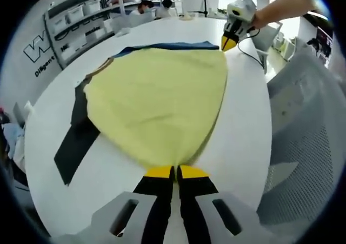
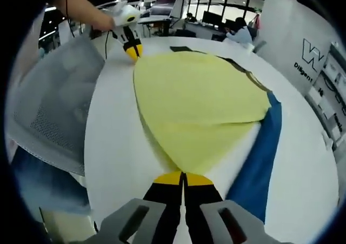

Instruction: Fold the garment on the visible template until the final outline fits inside the template.

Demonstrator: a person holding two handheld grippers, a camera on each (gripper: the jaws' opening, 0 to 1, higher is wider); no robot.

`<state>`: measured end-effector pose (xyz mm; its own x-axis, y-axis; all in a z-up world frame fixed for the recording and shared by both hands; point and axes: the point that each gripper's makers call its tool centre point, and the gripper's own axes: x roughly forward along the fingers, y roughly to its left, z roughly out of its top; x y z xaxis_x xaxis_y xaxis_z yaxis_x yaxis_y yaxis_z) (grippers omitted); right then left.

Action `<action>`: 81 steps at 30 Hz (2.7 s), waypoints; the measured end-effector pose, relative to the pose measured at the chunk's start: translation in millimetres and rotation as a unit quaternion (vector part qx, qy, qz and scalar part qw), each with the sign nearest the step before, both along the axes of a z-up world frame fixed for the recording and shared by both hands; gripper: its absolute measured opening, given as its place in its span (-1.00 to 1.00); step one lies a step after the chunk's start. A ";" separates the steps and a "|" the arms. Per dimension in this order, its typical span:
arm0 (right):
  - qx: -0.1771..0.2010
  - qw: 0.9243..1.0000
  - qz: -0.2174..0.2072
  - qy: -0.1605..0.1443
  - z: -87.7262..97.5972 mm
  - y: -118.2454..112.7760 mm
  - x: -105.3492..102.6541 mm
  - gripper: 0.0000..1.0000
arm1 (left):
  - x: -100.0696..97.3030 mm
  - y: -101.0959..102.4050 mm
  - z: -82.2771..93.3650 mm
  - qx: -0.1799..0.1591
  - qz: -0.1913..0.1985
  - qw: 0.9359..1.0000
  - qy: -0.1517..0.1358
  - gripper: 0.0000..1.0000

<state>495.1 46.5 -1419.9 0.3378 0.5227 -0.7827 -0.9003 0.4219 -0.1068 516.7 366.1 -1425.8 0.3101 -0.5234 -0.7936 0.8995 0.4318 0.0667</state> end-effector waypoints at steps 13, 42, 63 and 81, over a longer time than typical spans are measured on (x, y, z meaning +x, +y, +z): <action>0.032 0.997 -0.020 0.063 2.0 23.2 -51.7 -1.00 | -33.0 14.2 -11.1 0.034 0.020 0.999 0.033 -0.87; 0.002 0.994 -0.057 0.098 -22.0 18.6 -90.5 -1.00 | -70.9 22.5 -16.8 0.021 0.055 0.995 0.076 -0.88; 0.056 0.989 -0.060 0.121 -0.8 31.4 -89.0 -0.69 | -41.6 42.0 20.1 -0.052 0.102 0.990 0.078 -0.71; 0.067 0.988 -0.102 0.091 0.3 46.0 -68.4 -0.55 | 105.6 157.8 19.9 -0.066 0.328 0.942 0.019 -0.50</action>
<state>426.7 92.5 -1419.5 0.3077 0.5612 -0.7684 -0.7941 0.5963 0.1175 622.3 523.9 -1406.0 0.5731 -0.3252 -0.7522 0.4377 0.8975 -0.0545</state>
